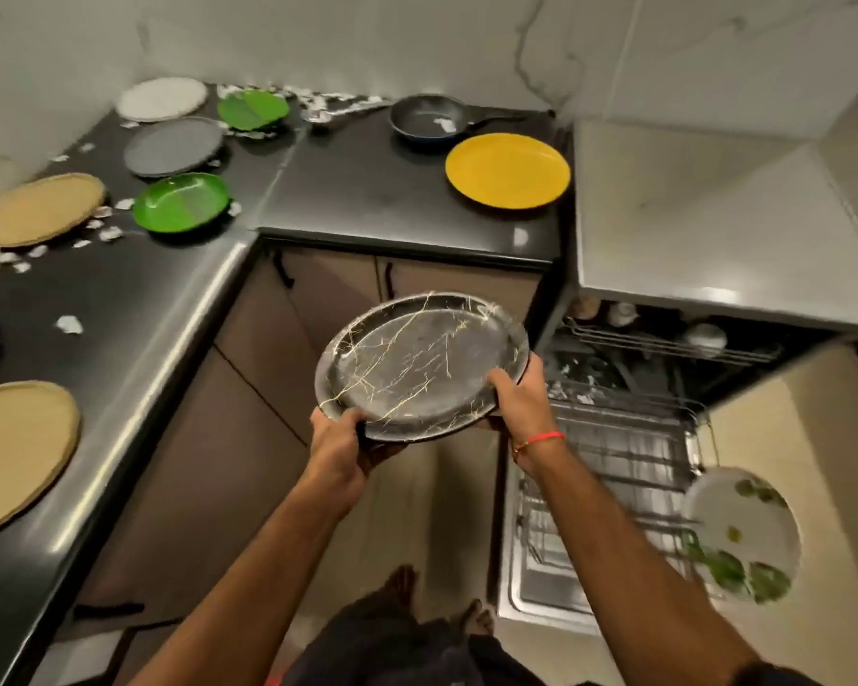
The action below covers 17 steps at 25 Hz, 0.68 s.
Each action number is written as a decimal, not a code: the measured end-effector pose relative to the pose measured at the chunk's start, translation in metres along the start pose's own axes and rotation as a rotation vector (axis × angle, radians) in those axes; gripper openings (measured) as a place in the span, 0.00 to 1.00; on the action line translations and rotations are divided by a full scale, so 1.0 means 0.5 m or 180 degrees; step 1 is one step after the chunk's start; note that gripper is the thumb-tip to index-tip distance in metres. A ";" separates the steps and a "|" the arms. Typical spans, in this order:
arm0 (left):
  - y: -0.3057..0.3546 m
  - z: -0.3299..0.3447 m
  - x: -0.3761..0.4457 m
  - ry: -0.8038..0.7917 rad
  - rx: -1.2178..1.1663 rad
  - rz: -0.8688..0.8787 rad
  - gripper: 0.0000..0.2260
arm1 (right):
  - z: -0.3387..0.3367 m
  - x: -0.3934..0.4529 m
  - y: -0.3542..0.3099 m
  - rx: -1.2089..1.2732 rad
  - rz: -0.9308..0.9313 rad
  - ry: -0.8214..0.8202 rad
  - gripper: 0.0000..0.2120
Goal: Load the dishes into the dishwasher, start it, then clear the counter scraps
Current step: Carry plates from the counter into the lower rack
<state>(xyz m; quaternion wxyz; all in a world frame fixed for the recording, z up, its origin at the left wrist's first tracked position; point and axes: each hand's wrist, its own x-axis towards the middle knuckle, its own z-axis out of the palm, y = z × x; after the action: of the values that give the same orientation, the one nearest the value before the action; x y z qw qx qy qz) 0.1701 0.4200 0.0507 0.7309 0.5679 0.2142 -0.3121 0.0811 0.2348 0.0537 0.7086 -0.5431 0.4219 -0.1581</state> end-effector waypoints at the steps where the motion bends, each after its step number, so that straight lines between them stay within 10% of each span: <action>1: -0.015 0.021 0.007 -0.0156 0.0232 -0.0095 0.18 | -0.046 0.009 0.017 0.0169 0.0122 0.0227 0.18; 9: -0.204 0.146 0.043 -0.1276 0.1682 -0.1795 0.10 | -0.351 -0.081 0.126 0.0888 0.1081 0.1497 0.14; 17: -0.492 0.297 -0.023 -0.1517 0.2620 -0.1706 0.14 | -0.622 -0.142 0.203 0.1105 0.0987 0.1990 0.17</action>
<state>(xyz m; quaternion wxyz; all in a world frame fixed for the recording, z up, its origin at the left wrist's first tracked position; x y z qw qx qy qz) -0.0166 0.2397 -0.0737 0.3714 0.6462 0.0400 -0.6655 -0.2242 0.1221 -0.0245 0.6426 -0.2704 0.6616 -0.2760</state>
